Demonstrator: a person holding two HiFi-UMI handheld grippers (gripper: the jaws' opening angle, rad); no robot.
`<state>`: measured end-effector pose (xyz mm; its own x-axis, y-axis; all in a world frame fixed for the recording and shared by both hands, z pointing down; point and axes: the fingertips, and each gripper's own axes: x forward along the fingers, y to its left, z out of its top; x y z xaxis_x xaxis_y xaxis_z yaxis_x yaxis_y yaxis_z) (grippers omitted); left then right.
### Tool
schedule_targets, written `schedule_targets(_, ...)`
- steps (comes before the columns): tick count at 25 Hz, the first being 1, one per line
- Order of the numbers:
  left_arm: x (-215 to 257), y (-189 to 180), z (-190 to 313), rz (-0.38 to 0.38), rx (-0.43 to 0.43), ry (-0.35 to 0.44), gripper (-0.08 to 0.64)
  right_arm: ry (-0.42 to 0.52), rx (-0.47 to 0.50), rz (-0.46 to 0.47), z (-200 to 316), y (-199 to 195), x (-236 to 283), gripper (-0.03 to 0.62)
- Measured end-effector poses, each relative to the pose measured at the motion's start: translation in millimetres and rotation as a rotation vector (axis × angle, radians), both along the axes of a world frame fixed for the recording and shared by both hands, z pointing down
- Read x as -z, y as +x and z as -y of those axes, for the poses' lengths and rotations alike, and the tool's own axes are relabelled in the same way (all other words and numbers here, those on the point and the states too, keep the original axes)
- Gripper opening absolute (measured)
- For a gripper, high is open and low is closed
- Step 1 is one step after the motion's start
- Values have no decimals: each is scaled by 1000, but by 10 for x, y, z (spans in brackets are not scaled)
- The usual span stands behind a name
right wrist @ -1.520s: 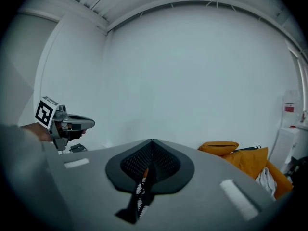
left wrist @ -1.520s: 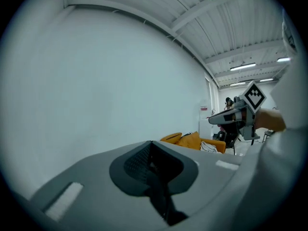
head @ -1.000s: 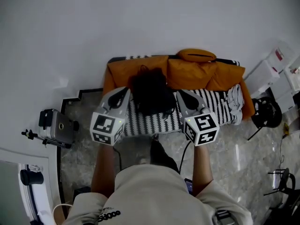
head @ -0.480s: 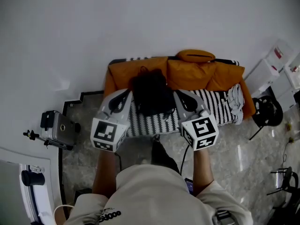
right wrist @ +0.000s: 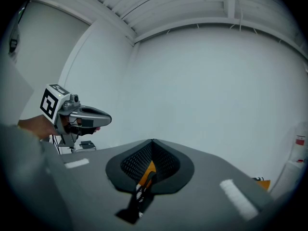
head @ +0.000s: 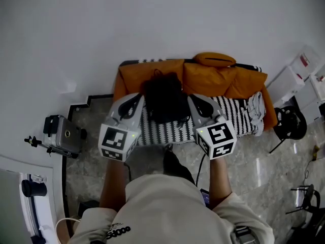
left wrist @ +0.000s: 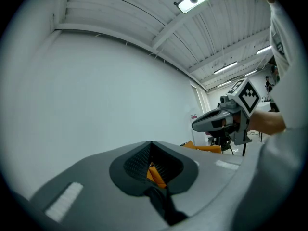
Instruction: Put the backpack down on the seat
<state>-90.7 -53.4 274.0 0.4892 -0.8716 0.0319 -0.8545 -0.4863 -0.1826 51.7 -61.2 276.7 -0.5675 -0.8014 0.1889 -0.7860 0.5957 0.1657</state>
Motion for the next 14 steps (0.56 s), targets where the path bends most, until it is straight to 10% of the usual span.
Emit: schedule_targets(14,-225,130,281,-15,-67,-41,11,-34,-57,-11,185,102,-186,2)
